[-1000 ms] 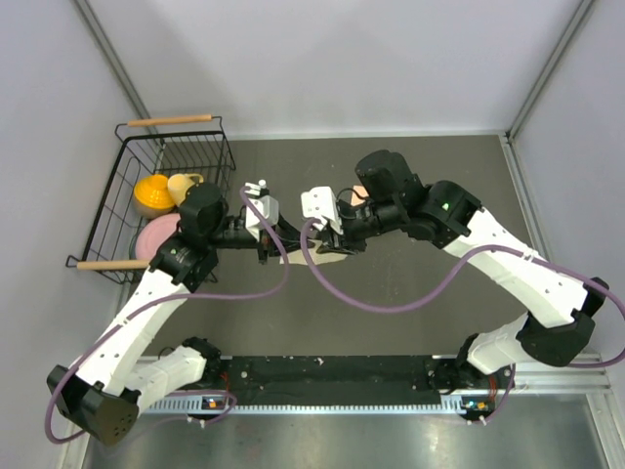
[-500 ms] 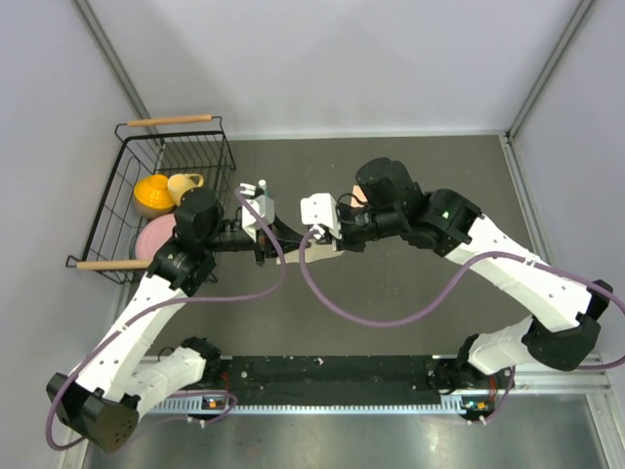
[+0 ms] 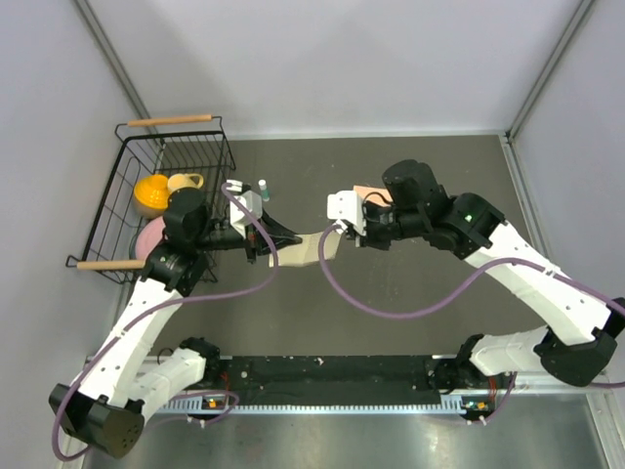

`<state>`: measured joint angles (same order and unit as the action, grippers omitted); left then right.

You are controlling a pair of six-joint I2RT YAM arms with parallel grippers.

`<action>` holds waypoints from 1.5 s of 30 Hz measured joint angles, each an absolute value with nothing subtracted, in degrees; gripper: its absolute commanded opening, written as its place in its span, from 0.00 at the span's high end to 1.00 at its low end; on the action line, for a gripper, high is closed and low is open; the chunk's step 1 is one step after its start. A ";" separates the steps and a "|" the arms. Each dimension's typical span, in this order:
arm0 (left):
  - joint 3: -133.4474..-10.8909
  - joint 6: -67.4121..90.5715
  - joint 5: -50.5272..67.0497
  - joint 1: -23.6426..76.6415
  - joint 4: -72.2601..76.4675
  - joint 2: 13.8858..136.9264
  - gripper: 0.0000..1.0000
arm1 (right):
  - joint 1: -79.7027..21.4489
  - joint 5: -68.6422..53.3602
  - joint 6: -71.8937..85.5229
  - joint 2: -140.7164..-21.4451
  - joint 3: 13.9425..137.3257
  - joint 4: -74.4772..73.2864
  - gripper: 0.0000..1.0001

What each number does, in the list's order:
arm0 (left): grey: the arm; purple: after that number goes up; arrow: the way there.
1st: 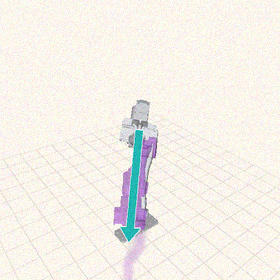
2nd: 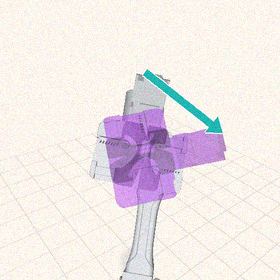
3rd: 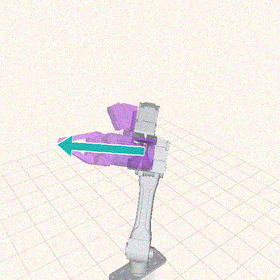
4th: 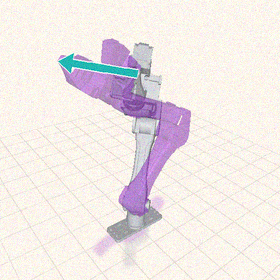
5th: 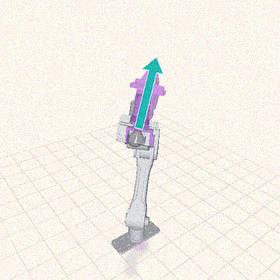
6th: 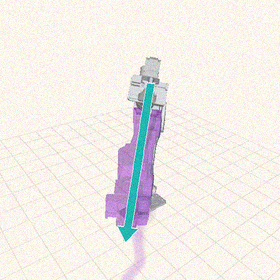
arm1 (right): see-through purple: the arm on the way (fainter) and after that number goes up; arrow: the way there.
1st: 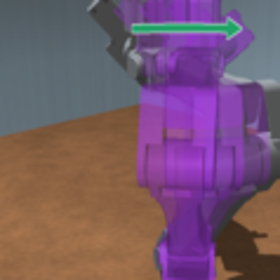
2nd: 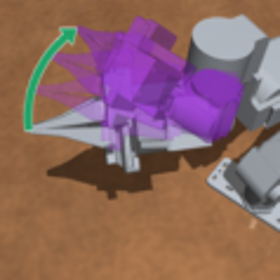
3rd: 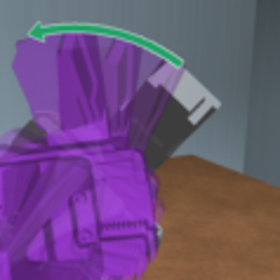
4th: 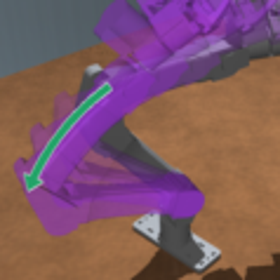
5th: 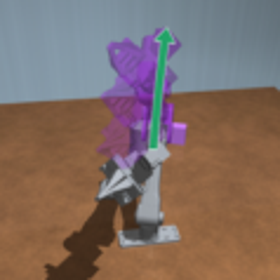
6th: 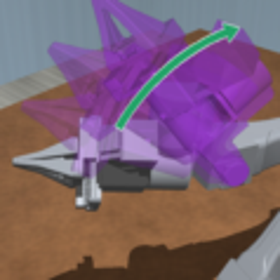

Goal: Place the letter into the envelope and seal it
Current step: Fold the letter.

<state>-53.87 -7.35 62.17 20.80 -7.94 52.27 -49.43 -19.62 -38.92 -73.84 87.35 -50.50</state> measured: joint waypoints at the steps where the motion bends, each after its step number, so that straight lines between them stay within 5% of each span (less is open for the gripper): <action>1: -53.87 -7.35 62.37 20.43 -7.97 52.27 1.00 | -48.95 -19.27 -39.00 -73.25 86.80 -51.05 1.00; 3: -53.87 -7.44 62.89 19.57 -7.66 52.23 1.00 | -47.68 -17.76 -39.05 -71.57 84.97 -53.95 0.93; 4: -53.87 -7.64 63.13 19.31 -7.66 52.23 1.00 | -47.20 -17.34 -39.03 -71.05 84.44 -55.22 0.79; 5: -53.87 -7.90 63.37 19.14 -7.75 52.25 1.00 | -46.76 -16.97 -38.94 -70.57 84.09 -56.66 0.47; 7: -53.89 -8.84 64.10 19.07 -7.90 52.40 1.00 | -46.30 -16.93 -38.11 -70.17 84.09 -58.48 0.27; 12: -55.33 -13.15 66.67 20.23 -11.25 54.24 1.00 | -46.33 -19.29 -36.40 -71.16 88.88 -61.30 0.21; 24: -57.32 -17.82 64.84 25.43 -15.42 55.66 1.00 | -55.20 -21.19 -36.71 -77.28 99.72 -60.58 0.33; 28: -57.32 -17.69 64.60 25.76 -15.09 55.66 1.00 | -55.77 -21.45 -37.32 -79.05 99.72 -60.66 0.63; 32: -57.32 -17.69 64.45 25.93 -15.03 55.64 1.00 | -55.77 -21.02 -37.52 -80.60 99.39 -60.47 0.63; 35: -57.32 -17.69 64.47 25.98 -15.03 55.61 1.00 | -55.77 -20.69 -37.93 -80.77 98.26 -60.47 0.99; 45: -59.72 -22.76 63.64 22.70 -23.64 55.53 0.89 | -55.29 -19.42 -38.13 -79.31 93.45 -59.33 1.00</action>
<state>-59.72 -22.76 63.64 22.70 -23.64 55.53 -55.29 -19.42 -38.13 -79.31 93.45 -59.33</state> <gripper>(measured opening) 0.099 0.003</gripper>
